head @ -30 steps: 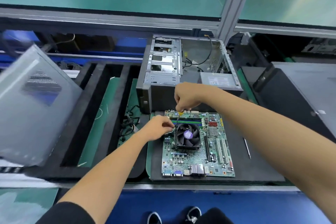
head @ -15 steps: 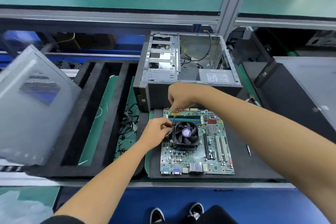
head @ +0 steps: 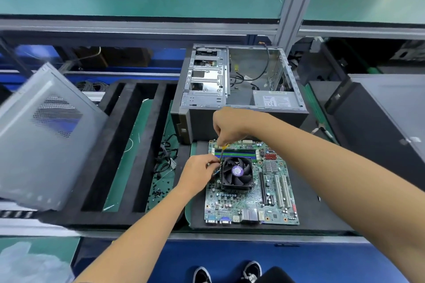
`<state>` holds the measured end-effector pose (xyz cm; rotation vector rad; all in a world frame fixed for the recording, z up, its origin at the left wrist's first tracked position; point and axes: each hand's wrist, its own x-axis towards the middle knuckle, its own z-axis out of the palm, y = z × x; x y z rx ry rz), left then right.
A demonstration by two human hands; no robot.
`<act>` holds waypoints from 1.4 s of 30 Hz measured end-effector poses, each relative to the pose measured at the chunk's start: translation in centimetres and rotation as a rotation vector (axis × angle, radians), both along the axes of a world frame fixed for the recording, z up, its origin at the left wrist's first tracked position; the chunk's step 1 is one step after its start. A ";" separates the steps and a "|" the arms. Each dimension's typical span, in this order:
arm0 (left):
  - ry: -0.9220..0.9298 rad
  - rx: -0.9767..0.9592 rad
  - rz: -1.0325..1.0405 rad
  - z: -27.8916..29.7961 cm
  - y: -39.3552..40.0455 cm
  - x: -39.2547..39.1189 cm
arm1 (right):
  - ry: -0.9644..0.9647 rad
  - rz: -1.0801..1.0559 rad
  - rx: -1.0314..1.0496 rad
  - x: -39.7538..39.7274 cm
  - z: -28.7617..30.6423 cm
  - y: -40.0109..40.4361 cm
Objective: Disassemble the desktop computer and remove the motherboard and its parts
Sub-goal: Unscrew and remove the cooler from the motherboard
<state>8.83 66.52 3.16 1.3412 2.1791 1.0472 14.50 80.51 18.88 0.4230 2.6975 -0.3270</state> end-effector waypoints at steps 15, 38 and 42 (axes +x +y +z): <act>0.057 0.009 0.002 -0.1 0.0 0.0 | -0.009 0.092 0.015 -0.2 -0.1 -0.2; -0.094 0.085 0.069 -0.8 -0.3 0.5 | -0.369 -0.142 -0.062 -2.0 0.8 -1.6; -0.083 0.079 0.055 -0.7 -0.3 0.4 | -0.318 -0.021 0.017 -1.4 1.0 -2.0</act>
